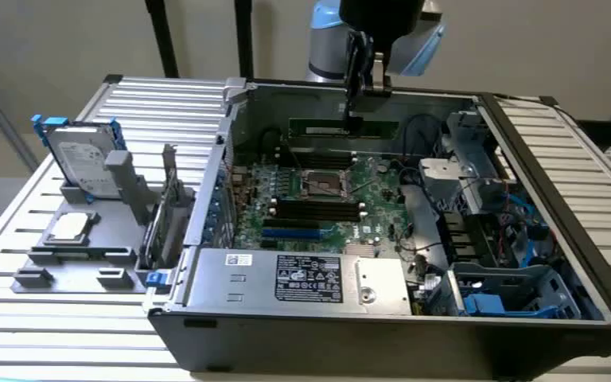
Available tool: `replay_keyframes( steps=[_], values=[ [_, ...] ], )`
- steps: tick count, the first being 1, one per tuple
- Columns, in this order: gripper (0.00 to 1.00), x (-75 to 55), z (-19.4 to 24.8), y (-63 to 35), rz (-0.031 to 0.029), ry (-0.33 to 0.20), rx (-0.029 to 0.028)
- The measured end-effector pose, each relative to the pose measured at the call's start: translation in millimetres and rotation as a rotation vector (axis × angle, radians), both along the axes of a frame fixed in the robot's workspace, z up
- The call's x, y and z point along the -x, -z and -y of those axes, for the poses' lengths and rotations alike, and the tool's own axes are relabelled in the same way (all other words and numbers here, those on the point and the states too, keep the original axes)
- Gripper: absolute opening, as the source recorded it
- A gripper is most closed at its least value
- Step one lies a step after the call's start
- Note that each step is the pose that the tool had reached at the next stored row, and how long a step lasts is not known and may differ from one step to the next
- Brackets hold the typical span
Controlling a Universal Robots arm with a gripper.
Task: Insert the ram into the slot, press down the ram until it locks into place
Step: 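Insert the ram into the slot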
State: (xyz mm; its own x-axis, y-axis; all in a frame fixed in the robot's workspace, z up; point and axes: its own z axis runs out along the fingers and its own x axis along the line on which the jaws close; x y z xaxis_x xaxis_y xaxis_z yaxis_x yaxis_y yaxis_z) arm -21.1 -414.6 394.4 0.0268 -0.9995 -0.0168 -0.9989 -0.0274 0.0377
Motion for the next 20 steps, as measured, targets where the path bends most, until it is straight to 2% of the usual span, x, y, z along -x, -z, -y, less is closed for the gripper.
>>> replay_keyframes(
  steps=[13,20],
  values=[
    [0.13,0.0,0.0,0.0,0.0,0.0,0.0001],
    [0.13,0.0,-1.5,10.9,0.0,0.011,0.0009]
  ],
)
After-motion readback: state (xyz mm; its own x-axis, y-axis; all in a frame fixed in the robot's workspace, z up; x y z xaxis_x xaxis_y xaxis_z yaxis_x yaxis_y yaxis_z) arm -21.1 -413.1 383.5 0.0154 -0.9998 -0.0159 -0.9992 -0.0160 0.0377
